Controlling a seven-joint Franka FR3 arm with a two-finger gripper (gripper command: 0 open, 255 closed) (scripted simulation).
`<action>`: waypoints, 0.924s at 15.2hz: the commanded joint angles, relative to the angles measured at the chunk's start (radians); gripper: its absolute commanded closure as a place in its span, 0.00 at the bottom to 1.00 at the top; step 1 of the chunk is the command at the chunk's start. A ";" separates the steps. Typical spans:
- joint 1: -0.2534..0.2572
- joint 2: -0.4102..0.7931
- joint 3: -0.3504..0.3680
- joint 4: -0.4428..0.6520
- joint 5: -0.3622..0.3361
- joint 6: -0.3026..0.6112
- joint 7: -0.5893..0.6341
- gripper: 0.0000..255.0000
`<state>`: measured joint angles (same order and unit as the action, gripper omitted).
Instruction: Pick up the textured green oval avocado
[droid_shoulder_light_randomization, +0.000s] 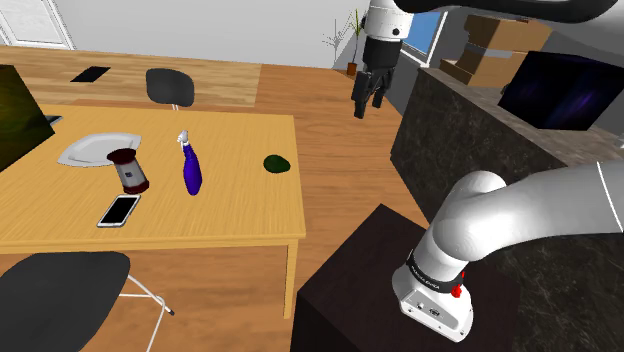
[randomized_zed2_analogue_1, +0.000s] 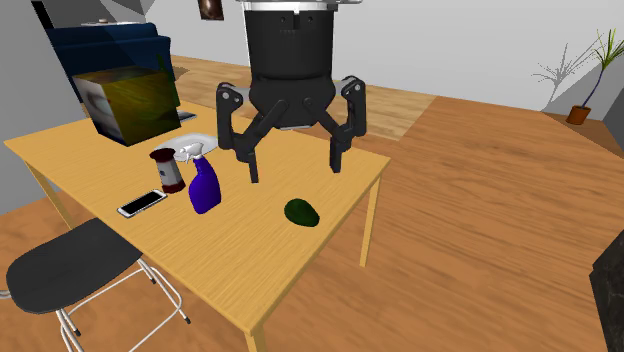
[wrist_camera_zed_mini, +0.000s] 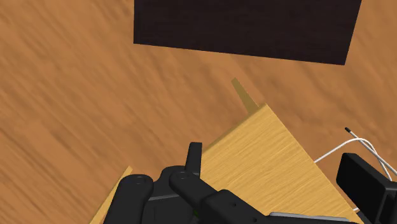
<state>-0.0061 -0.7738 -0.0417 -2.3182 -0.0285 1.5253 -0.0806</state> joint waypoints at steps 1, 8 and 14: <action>0.000 0.000 0.000 0.000 0.000 0.000 0.000 0.00; 0.028 0.182 -0.145 -0.017 -0.021 0.185 -0.235 0.00; 0.064 0.396 -0.253 0.035 0.014 0.321 -0.447 0.00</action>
<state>0.0518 -0.4116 -0.2778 -2.2926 -0.0230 1.8260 -0.4893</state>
